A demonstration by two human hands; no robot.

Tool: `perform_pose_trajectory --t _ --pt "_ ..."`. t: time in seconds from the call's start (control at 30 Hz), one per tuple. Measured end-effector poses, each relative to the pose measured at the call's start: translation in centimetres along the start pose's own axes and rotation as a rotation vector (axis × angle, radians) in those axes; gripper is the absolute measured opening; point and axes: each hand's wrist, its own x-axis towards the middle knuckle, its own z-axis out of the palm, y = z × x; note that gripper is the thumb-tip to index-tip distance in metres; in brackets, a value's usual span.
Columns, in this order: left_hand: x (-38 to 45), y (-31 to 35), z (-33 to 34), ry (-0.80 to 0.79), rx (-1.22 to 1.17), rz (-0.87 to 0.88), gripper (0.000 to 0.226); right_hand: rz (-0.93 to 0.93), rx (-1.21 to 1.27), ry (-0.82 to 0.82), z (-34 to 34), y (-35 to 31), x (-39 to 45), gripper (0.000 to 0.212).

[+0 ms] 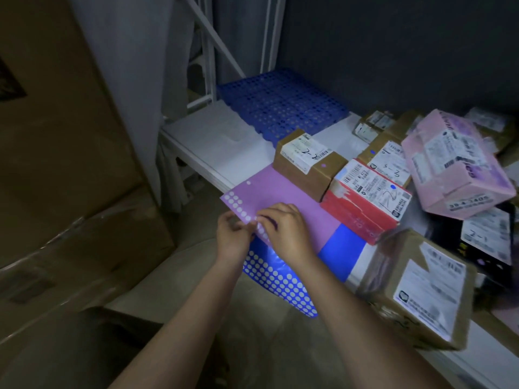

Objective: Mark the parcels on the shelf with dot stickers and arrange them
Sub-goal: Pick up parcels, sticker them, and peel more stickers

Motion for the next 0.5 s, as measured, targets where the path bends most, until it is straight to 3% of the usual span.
perform_pose_trajectory --t 0.5 --pt "-0.3 0.5 -0.6 0.009 0.019 0.055 0.028 -0.122 -0.070 -0.104 -0.5 -0.5 1.6 0.015"
